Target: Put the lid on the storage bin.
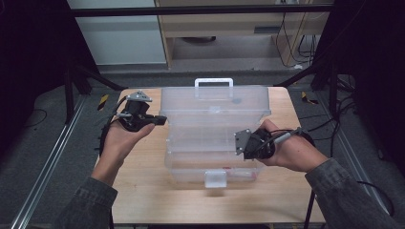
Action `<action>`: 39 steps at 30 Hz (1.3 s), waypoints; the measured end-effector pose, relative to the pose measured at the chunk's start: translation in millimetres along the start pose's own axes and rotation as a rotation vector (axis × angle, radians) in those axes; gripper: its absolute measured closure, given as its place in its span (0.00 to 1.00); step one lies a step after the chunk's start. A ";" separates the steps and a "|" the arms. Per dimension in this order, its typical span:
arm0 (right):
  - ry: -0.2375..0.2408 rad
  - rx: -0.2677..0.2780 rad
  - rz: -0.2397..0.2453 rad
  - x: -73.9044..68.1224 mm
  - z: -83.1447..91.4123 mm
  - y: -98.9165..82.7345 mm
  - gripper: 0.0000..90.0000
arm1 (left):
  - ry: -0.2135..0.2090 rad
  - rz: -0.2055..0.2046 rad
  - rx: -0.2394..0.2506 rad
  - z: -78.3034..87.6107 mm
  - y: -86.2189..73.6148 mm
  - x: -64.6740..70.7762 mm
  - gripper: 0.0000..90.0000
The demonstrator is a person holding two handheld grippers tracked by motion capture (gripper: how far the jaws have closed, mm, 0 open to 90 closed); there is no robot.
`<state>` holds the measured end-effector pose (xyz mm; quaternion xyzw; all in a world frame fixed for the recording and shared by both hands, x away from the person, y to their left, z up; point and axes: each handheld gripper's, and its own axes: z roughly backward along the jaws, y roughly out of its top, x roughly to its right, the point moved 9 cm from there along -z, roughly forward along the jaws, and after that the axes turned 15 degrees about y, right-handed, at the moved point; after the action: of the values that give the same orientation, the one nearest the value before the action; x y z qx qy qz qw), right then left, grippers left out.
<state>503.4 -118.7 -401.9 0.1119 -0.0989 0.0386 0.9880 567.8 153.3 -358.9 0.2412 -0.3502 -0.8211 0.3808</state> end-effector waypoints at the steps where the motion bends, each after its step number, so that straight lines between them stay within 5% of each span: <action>1: -0.001 0.003 0.000 -0.7 -0.2 -0.5 0.90 | -0.004 0.022 -0.021 1.9 -3.4 2.8 1.00; 6: -0.009 0.020 -0.022 -6.0 0.2 -6.3 0.86 | -0.007 0.009 -0.037 6.8 -11.9 6.0 1.00; 17: -0.120 0.132 -0.108 -28.2 10.2 -22.4 0.37 | -0.026 -0.013 -0.028 7.2 -30.0 16.2 0.99; 28: -0.184 0.171 -0.237 -41.6 13.5 -55.0 0.23 | -0.039 -0.018 -0.047 4.9 -53.0 26.6 0.99; 39: -0.205 0.175 -0.340 -36.1 9.6 -80.9 0.19 | -0.029 -0.053 -0.051 5.1 -61.6 30.8 0.99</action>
<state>474.2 -201.5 -417.4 0.2157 -0.1747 -0.1318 0.9516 518.0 159.5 -406.3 0.2288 -0.3281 -0.8428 0.3600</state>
